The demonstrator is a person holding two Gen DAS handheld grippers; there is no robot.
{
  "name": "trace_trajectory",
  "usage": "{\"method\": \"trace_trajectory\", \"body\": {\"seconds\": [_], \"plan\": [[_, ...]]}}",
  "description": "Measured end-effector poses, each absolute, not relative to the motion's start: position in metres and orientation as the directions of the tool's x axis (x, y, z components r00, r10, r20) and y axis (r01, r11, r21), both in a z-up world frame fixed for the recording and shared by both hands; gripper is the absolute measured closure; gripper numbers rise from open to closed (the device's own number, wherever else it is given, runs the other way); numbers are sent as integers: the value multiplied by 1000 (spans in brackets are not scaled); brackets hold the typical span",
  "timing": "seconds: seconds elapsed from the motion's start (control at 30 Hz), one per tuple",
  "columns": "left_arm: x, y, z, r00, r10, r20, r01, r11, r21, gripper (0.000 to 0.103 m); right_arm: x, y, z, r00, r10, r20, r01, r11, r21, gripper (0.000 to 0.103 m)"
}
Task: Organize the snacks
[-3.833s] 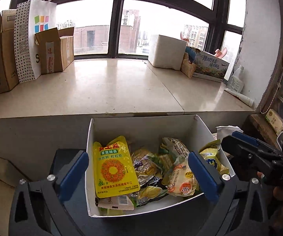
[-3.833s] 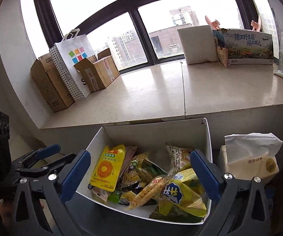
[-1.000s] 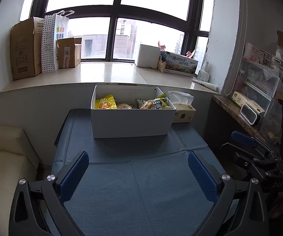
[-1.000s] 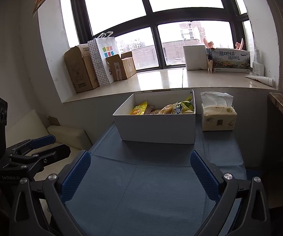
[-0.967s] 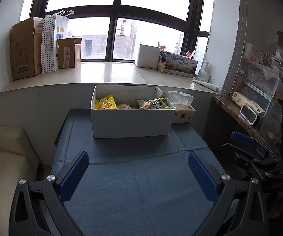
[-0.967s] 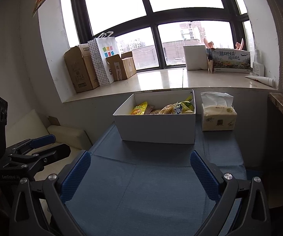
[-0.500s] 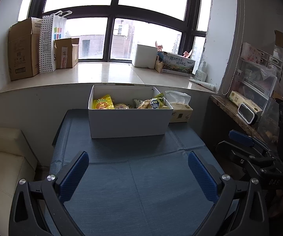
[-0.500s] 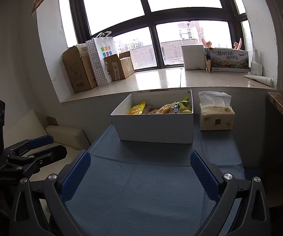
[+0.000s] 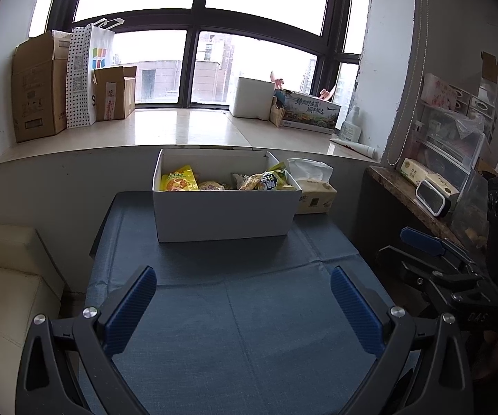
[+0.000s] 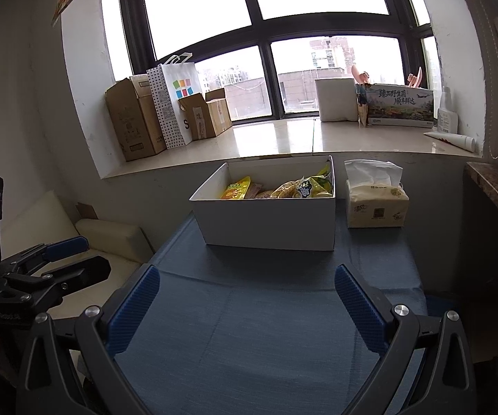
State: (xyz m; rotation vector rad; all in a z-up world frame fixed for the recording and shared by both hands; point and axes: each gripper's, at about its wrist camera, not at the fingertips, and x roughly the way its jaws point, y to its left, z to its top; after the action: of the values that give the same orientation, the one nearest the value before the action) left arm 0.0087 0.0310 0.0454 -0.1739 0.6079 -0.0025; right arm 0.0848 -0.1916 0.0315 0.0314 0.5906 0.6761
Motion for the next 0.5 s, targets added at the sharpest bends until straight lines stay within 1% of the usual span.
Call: {"method": "trace_trajectory", "body": {"seconds": [0.5], "plan": [[9,31,42,814,-64,-578,-44,984,-172,0,85,-189,27,618,590,-519,-578,789,209,0]]}}
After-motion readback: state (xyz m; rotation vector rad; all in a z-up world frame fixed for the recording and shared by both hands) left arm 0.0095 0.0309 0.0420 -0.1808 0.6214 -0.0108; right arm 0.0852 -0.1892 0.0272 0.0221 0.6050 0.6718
